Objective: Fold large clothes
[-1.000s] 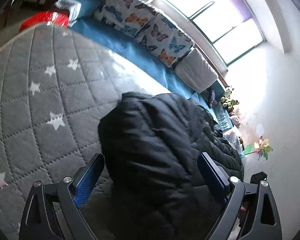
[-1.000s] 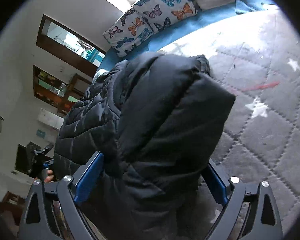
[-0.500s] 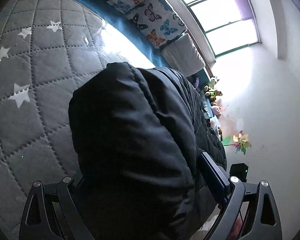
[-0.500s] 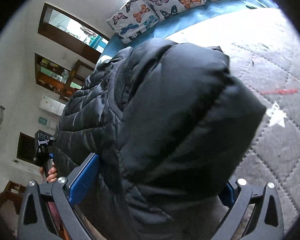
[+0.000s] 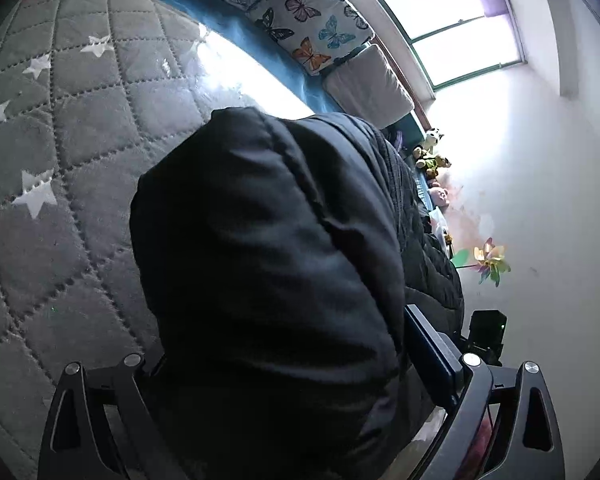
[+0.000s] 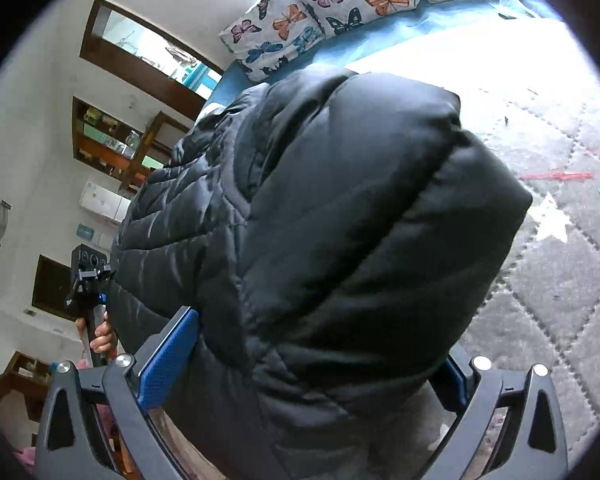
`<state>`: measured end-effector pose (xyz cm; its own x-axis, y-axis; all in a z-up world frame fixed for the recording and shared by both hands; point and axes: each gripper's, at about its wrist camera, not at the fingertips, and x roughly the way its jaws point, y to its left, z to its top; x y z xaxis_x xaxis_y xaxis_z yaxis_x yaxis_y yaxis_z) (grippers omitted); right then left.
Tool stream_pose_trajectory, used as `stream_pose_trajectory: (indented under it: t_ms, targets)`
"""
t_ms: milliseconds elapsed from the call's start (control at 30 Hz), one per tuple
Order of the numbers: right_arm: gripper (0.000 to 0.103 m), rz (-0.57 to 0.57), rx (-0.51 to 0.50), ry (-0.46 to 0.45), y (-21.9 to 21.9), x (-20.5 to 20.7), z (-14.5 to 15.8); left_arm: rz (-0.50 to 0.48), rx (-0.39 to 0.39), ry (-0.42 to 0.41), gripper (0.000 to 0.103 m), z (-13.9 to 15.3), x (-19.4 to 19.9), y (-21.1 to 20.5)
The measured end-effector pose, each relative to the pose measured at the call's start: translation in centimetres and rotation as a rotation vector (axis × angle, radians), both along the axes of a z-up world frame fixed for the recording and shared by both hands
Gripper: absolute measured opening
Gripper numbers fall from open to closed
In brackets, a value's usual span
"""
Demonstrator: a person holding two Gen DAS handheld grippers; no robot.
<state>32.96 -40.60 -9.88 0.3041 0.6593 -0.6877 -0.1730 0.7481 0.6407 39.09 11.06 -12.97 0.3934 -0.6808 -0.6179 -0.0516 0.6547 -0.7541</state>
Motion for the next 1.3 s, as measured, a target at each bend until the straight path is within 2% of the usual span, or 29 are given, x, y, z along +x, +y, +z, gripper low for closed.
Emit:
stream_pose_trajectory:
  t_ms: [133, 267, 300, 367, 433, 567, 633, 767, 1033, 1100, 1133, 1167, 1267, 1300]
  targets:
    - [0.103, -0.005, -0.013, -0.003, 0.0, 0.3, 0.2, 0.0, -0.012, 0.022, 0.103, -0.5, 0.6, -0.2]
    - [0.103, -0.02, -0.081, -0.055, 0.2, 0.0, 1.1, -0.014, 0.087, -0.017, 0.103, 0.6, 1.0, -0.9]
    - [0.103, -0.022, -0.072, -0.041, 0.1, 0.2, 0.9, -0.018, 0.089, -0.004, 0.103, 0.4, 1.4, -1.1]
    - [0.103, -0.022, -0.02, -0.002, -0.2, 0.5, 0.1, -0.031, 0.031, 0.035, 0.103, -0.4, 1.9, -1.3]
    - [0.103, -0.024, 0.005, -0.003, -0.4, 0.5, -0.1, -0.046, -0.019, 0.054, 0.103, -1.0, 1.8, -1.7]
    - [0.103, 0.02, 0.032, 0.021, 0.6, 0.1, -0.1, -0.081, -0.031, 0.051, 0.103, -1.0, 2.3, -2.8]
    - [0.103, 0.034, 0.036, 0.013, 1.0, -0.3, 0.3, -0.112, -0.007, 0.03, 0.103, -0.3, 2.0, -3.6]
    - [0.093, 0.081, 0.067, 0.009, 0.8, -1.1, 0.8, -0.154, 0.026, 0.011, 0.103, -0.1, 2.3, -4.2]
    - [0.1, 0.068, 0.155, 0.032, -0.1, 0.5, -0.9, -0.124, 0.008, 0.053, 0.103, -1.0, 4.0, -4.4]
    - [0.096, 0.053, 0.14, 0.023, -0.1, 0.1, -0.7, -0.107, 0.02, 0.04, 0.101, -0.7, 3.9, -4.9]
    - [0.088, 0.05, 0.122, 0.01, 0.0, -0.2, -0.4, -0.094, 0.034, 0.026, 0.097, -0.2, 3.6, -5.3]
    - [0.076, 0.042, 0.107, -0.022, 0.0, -1.0, 0.4, -0.088, 0.046, 0.011, 0.091, 0.2, 3.1, -5.0]
    - [0.058, 0.019, 0.089, -0.076, 0.1, -2.5, 2.1, -0.068, 0.104, -0.044, 0.078, 2.4, 2.6, -6.4]
    - [0.056, 0.014, 0.078, -0.09, 0.1, -2.9, 2.7, -0.069, 0.113, -0.055, 0.076, 3.0, 2.5, -7.0]
